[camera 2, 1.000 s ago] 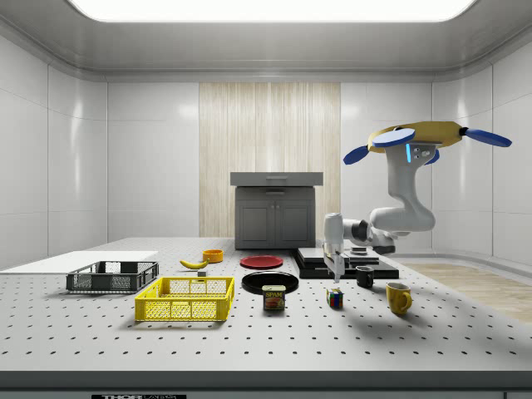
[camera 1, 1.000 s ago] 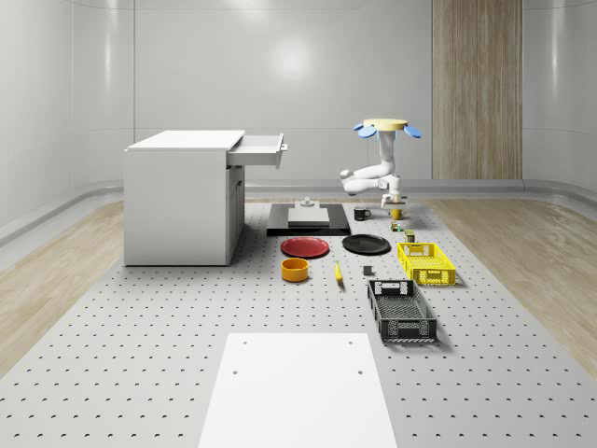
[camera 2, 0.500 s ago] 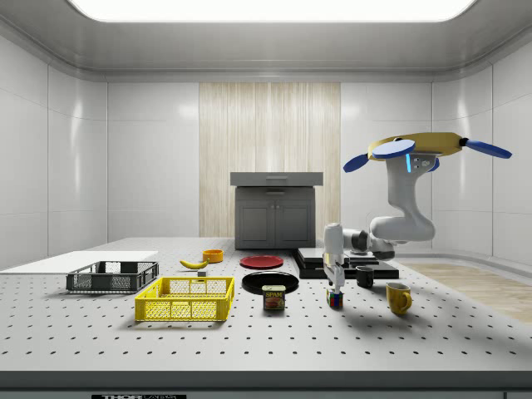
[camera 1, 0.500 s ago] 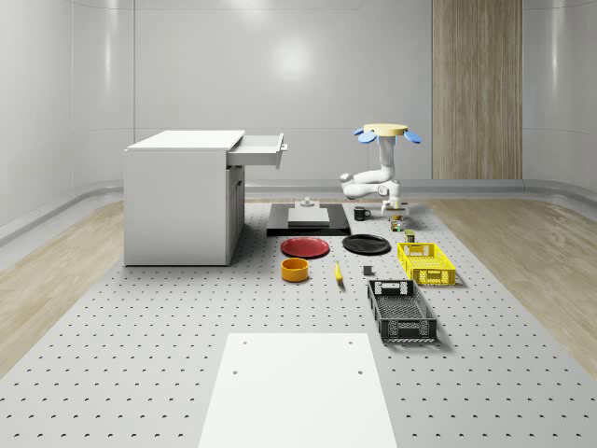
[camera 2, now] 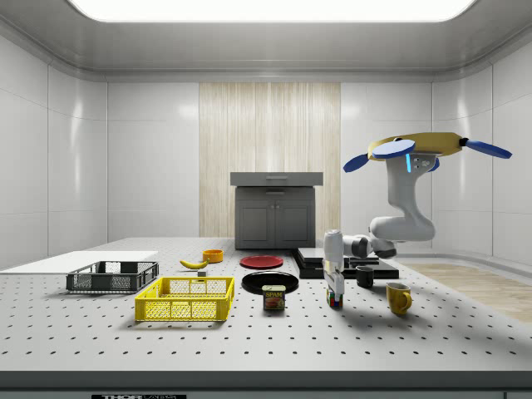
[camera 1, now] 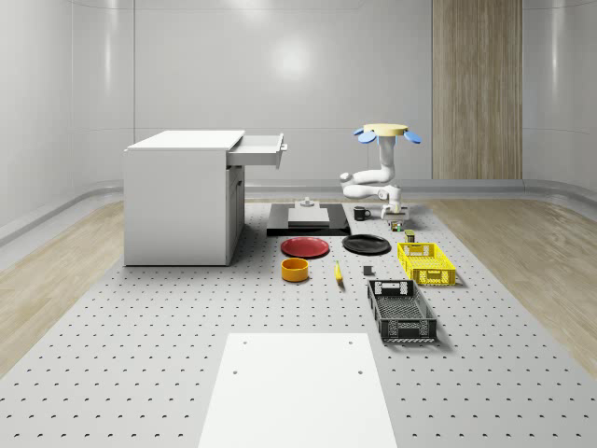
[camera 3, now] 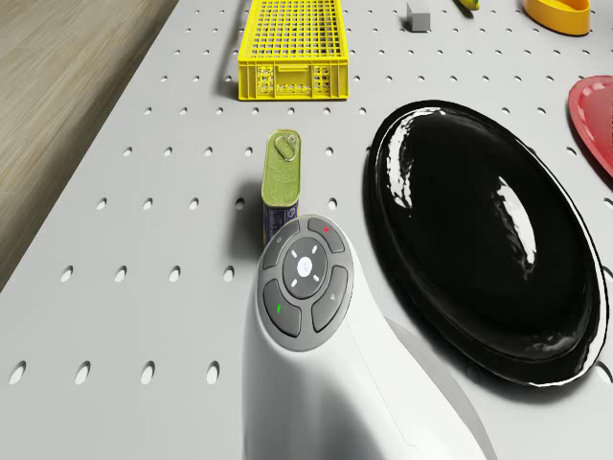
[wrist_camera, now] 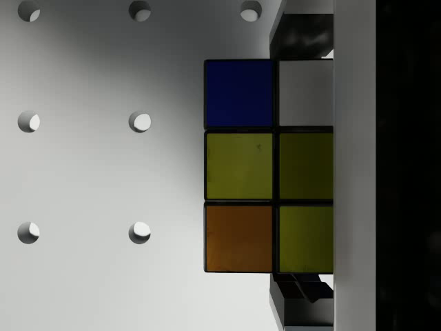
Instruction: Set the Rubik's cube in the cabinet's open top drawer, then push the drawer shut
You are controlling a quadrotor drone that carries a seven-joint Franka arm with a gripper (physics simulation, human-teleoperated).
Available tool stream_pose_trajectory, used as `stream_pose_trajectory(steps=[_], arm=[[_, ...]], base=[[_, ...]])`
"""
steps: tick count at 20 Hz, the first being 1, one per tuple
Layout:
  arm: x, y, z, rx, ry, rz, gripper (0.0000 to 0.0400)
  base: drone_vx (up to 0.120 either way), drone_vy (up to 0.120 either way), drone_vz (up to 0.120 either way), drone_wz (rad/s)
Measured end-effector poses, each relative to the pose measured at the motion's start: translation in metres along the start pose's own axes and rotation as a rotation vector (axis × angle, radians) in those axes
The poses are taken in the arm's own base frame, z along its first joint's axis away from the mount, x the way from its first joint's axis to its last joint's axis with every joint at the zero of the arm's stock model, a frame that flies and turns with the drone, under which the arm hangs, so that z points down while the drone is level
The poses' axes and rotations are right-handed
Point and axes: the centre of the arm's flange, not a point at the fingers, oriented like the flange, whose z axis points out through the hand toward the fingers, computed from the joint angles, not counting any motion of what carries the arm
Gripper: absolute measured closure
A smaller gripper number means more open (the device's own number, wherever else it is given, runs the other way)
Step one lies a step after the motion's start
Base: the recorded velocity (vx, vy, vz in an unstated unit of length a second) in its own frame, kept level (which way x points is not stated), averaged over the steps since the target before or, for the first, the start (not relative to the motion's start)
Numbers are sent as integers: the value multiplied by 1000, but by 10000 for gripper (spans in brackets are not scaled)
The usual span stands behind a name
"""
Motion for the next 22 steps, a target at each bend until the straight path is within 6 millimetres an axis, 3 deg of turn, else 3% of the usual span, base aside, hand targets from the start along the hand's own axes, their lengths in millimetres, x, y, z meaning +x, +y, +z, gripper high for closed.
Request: stream_pose_trajectory(steps=[3,8,14,22], arm=[[0,0,4,0,0,0,0],[0,0,8,0,0,0,50],[0,0,9,0,0,0,69],[0,0,-15,0,0,0,74]], base=[[0,0,0,0],[0,0,0,0],[0,0,0,0],[0,0,0,0]])
